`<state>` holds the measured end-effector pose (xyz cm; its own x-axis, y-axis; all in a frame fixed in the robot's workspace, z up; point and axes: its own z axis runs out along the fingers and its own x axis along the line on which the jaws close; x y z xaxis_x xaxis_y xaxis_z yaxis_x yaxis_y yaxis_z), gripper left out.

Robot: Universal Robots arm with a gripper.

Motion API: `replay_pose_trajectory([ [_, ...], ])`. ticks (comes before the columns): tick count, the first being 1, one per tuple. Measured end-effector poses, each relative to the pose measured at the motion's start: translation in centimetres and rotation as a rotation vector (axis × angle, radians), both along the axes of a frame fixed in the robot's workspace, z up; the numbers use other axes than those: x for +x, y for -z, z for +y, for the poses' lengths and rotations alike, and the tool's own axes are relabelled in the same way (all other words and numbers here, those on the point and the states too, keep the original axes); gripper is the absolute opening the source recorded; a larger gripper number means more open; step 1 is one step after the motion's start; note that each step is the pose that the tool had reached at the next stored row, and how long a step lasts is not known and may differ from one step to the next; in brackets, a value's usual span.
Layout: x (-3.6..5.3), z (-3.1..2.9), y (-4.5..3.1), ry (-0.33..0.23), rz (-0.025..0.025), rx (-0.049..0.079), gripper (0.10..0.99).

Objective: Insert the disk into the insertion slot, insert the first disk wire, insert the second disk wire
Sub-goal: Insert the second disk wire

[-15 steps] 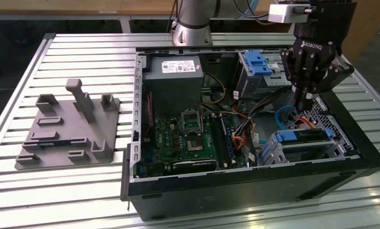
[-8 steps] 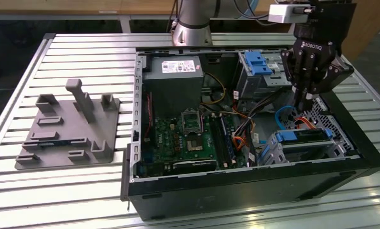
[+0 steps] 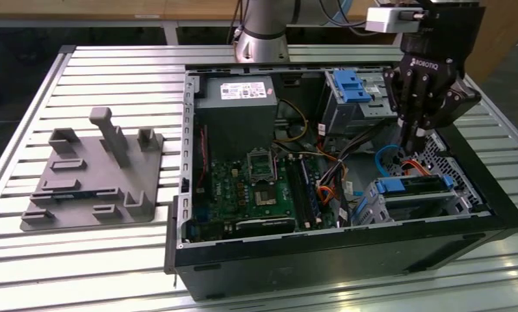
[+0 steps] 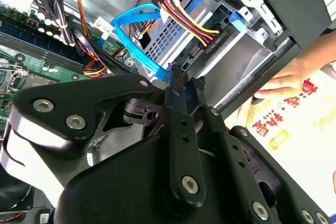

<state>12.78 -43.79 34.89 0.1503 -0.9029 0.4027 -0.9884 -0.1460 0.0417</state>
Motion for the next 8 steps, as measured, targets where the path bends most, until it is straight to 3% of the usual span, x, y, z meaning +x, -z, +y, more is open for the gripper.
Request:
replay_pose_trajectory([
  [3,0.01,0.00,0.06,0.007,0.0008,0.000,0.239],
  [5,0.01,0.00,0.09,0.009,0.0010,0.000,0.161],
  [8,0.03,0.00,0.12,0.011,0.0013,0.000,0.161],
])
